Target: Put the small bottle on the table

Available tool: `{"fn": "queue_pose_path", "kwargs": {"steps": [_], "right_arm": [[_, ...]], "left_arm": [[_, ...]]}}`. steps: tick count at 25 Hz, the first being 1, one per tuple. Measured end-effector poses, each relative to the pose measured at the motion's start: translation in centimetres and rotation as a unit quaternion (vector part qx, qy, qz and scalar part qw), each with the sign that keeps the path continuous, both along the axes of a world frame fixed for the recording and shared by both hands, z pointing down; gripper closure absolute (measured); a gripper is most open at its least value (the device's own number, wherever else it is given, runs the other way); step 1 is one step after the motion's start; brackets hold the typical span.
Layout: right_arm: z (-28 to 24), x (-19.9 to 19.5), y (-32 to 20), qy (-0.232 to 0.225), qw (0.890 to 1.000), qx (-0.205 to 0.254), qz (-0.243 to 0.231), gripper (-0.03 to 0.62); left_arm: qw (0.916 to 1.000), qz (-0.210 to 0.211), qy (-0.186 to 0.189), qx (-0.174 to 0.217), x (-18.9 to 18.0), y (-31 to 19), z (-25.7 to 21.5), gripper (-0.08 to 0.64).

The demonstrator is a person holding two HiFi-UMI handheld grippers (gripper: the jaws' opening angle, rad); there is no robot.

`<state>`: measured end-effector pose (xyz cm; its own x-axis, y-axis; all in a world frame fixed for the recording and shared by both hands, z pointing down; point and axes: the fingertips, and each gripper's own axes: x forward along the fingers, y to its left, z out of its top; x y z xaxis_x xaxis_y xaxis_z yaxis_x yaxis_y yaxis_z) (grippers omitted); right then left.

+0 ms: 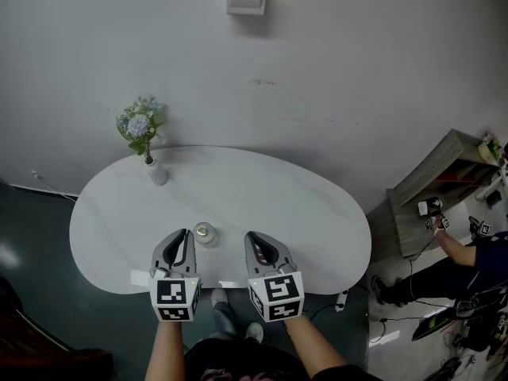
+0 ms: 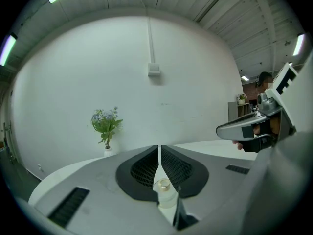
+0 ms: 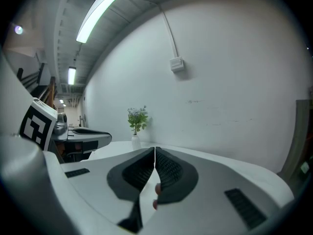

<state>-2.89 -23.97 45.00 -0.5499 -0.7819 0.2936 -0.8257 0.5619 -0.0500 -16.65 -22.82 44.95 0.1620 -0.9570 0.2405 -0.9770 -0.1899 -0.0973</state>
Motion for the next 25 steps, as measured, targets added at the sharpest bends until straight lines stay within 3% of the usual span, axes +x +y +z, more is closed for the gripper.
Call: {"fn": "queue_pose_path", "kwargs": {"steps": [25], "right_arm": [[-4.7, 2.4, 2.6, -0.012, 0.999, 0.052, -0.008, 0.525]], "left_arm": [[0.9995, 0.011, -0.005, 0.030, 3.0, 2.5, -4.2, 0.546]]}}
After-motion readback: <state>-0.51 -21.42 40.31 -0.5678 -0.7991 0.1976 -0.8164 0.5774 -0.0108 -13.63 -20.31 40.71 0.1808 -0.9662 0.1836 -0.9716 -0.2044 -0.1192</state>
